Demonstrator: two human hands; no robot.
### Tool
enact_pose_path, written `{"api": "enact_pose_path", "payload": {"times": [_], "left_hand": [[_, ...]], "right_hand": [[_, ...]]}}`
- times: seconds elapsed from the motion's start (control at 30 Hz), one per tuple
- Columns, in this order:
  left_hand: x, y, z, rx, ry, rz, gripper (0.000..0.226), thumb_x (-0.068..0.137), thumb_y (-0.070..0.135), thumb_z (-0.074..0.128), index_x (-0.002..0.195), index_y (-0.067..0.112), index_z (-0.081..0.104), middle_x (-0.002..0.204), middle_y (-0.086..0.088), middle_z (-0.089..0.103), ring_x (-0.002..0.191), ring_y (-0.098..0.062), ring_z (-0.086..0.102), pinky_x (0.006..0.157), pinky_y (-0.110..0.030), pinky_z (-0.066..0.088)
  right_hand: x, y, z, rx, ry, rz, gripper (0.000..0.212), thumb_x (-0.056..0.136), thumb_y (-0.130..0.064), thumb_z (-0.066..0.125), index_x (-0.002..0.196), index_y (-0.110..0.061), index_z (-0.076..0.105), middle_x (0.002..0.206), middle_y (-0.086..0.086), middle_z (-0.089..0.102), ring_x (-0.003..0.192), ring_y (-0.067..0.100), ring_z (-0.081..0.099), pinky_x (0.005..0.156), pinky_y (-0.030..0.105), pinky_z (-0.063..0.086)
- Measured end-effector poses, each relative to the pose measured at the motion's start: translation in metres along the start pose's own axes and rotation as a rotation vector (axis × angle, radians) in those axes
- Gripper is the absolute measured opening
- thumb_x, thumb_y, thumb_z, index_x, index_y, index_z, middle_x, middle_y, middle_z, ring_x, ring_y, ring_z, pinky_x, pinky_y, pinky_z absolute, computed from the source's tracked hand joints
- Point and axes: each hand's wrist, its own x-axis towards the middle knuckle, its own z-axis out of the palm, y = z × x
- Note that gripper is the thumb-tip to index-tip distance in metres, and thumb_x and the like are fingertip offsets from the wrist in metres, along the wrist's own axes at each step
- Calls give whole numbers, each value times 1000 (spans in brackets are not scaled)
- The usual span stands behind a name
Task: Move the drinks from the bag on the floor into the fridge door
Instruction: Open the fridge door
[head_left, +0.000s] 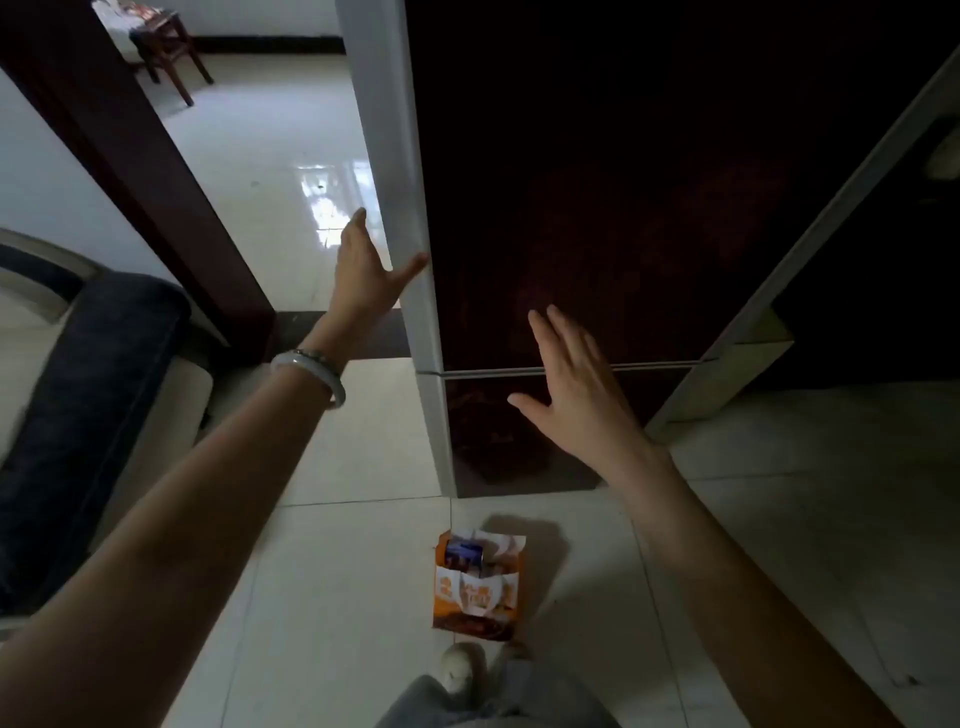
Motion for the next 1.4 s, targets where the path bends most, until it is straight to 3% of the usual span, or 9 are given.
{"api": "enact_pose_path", "payload": {"times": [0.1, 0.2, 0.47, 0.57, 0.7, 0.87, 1.0, 1.1, 1.4], "left_hand": [[13, 9, 2, -95, -44, 35, 79, 78, 37, 72, 136, 2, 31, 136, -12, 44, 121, -21, 44, 100, -24, 36], [17, 18, 7, -199, -90, -34, 70, 81, 33, 70, 130, 2, 31, 127, -6, 46, 109, -12, 45, 84, -10, 37], [15, 21, 1, -164, -90, -41, 67, 82, 36, 68, 127, 1, 32, 130, -14, 48, 115, -23, 50, 92, -26, 43], [-2, 21, -3, -119, -88, 5, 65, 83, 35, 68, 124, -3, 33, 126, -17, 47, 112, -25, 50, 88, -23, 41], [-52, 17, -6, -55, -70, 117, 62, 83, 32, 68, 120, -6, 35, 117, -19, 45, 104, -25, 50, 82, -21, 39], [-117, 15, -21, 59, -173, 331, 62, 83, 30, 68, 123, -6, 36, 117, -23, 44, 105, -33, 50, 86, -48, 50], [-175, 17, -26, 309, -186, 546, 75, 84, 32, 64, 141, 1, 25, 145, -18, 32, 134, -29, 32, 111, -47, 29], [-206, 23, -29, 382, -252, 668, 81, 86, 34, 58, 146, 3, 14, 154, -16, 16, 142, -26, 14, 116, -47, 15], [-265, 73, -12, 279, -283, 1033, 70, 87, 30, 55, 142, 0, 22, 150, -20, 22, 141, -28, 19, 114, -46, 21]], "right_hand": [[4, 2, -3, -19, 31, -1, 83, 84, -33, 65, 146, -10, 14, 154, 15, 15, 141, 31, 15, 114, 40, 16], [1, 1, -5, -27, 29, 19, 83, 83, -33, 65, 145, -9, 15, 154, 16, 16, 141, 32, 16, 114, 42, 18], [-19, -7, -1, -47, 22, 17, 83, 84, -34, 64, 146, -10, 15, 154, 16, 16, 141, 32, 16, 115, 42, 17], [-26, -10, -1, -62, 31, 20, 83, 84, -35, 64, 146, -10, 15, 154, 15, 16, 141, 31, 16, 114, 41, 17], [-38, -19, 0, -69, 50, 6, 83, 83, -34, 65, 145, -10, 16, 154, 15, 17, 141, 31, 17, 114, 39, 16], [-62, -36, 8, -31, 65, 7, 84, 83, -33, 65, 146, -12, 14, 155, 13, 13, 142, 29, 13, 112, 34, 10], [-92, -46, 17, 9, 46, 59, 86, 83, -35, 65, 147, -16, 9, 157, 10, 5, 143, 27, 8, 115, 41, 15], [-115, -49, 17, 34, 72, 69, 88, 83, -36, 64, 147, -19, 6, 157, 8, 1, 143, 25, 5, 114, 40, 14], [-197, -37, -5, 96, 228, 127, 95, 79, -39, 65, 146, -28, -2, 157, 5, 6, 142, 24, 16, 111, 45, 29]]}}
